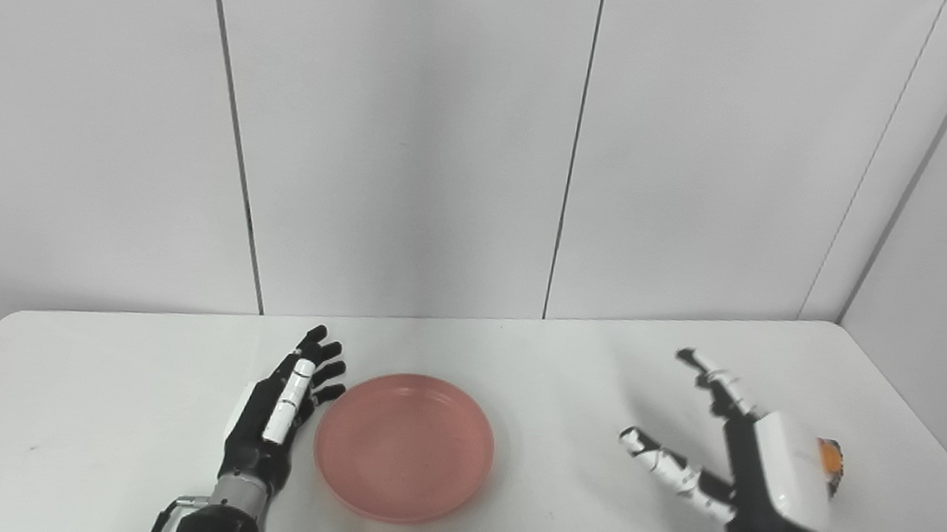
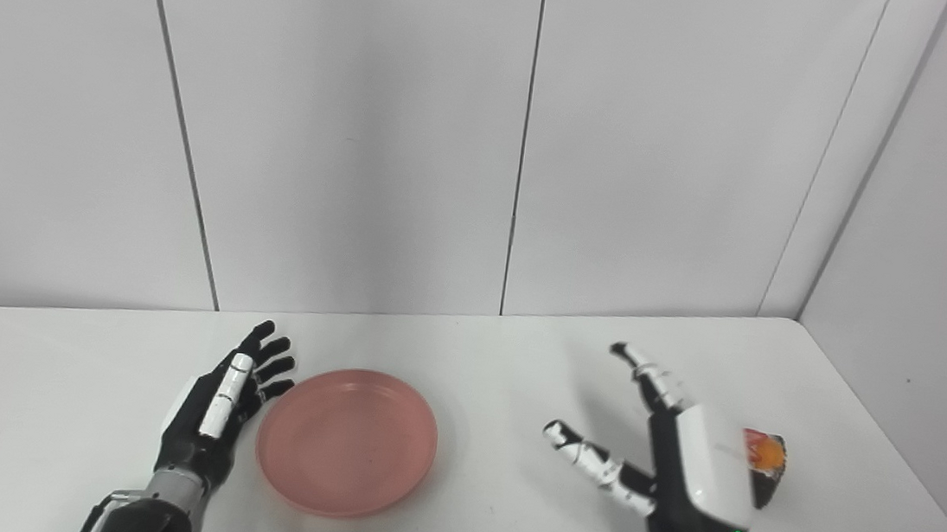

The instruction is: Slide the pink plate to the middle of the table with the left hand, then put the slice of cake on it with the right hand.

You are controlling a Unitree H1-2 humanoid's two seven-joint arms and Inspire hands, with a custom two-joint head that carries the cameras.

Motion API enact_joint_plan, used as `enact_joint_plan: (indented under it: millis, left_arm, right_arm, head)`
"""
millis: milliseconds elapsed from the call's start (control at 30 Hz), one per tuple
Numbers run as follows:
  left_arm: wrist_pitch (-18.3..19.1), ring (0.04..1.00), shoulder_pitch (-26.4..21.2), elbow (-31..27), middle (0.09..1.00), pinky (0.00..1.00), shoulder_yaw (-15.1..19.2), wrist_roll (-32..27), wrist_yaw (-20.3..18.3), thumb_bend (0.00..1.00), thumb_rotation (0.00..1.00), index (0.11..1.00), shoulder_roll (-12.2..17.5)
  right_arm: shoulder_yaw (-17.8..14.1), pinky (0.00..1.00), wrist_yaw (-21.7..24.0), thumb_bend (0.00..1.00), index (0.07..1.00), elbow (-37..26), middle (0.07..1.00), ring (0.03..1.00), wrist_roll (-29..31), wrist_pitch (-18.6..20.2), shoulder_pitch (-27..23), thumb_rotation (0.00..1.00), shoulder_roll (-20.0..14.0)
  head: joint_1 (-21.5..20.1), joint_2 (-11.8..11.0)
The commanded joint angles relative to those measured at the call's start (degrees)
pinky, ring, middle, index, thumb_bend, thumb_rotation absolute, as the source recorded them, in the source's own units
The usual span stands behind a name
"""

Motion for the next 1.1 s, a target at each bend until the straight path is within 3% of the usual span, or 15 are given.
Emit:
enact_joint_plan:
  millis: [0, 133, 300, 500, 767, 1067]
  left_arm:
    - [0.1, 0.853, -1.6, -0.5, 0.873, 0.78, -0.1, 0.0, 0.1, 0.72, 0.84, 0.883, 0.3]
    - [0.4, 0.861, -1.5, -0.9, 0.877, 0.79, -0.1, -0.3, 0.0, 0.71, 0.85, 0.888, 0.0]
    - [0.3, 0.858, -1.2, -0.9, 0.875, 0.79, -0.1, -0.2, 0.1, 0.7, 0.85, 0.889, -0.3]
    - [0.0, 0.856, -0.8, -1.2, 0.882, 0.78, -0.4, 0.0, -0.1, 0.69, 0.86, 0.895, -0.4]
    - [0.0, 0.855, -0.4, -1.4, 0.88, 0.78, -0.5, -0.1, -0.3, 0.69, 0.87, 0.893, -0.5]
    - [1.1, 0.856, 0.3, -2.5, 0.883, 0.78, -0.6, 0.2, 0.0, 0.67, 0.87, 0.899, -0.5]
  right_arm:
    - [-1.2, 0.62, -2.9, 0.73, 0.779, 0.0, 0.783, 0.726, -0.7, -3.1, -2.0, 0.82, -2.0]
    - [-2.1, 0.63, -4.4, 0.74, 0.769, 2.6, 0.764, 0.705, -2.6, -3.5, -3.3, 0.82, -5.7]
    - [-1.5, 0.65, -4.4, 0.76, 0.767, 6.9, 0.766, 0.724, -9.0, -0.8, -5.6, 0.88, -11.2]
    - [-0.6, 0.68, -8.8, 0.78, 0.747, 16.5, 0.754, 0.73, -13.5, -1.2, -8.7, 0.85, -15.8]
    - [1.3, 0.64, -7.0, 0.79, 0.737, 27.4, 0.743, 0.711, -13.5, 1.2, -10.6, 0.8, -19.7]
    - [3.9, 0.59, -5.9, 0.8, 0.717, 35.4, 0.719, 0.669, -11.7, 3.0, -11.4, 0.78, -21.0]
  head:
    - [0.0, 0.1]
    - [-0.2, 0.0]
    - [0.0, 0.0]
    - [0.1, 0.1]
    - [0.5, 0.4]
    - [0.6, 0.6]
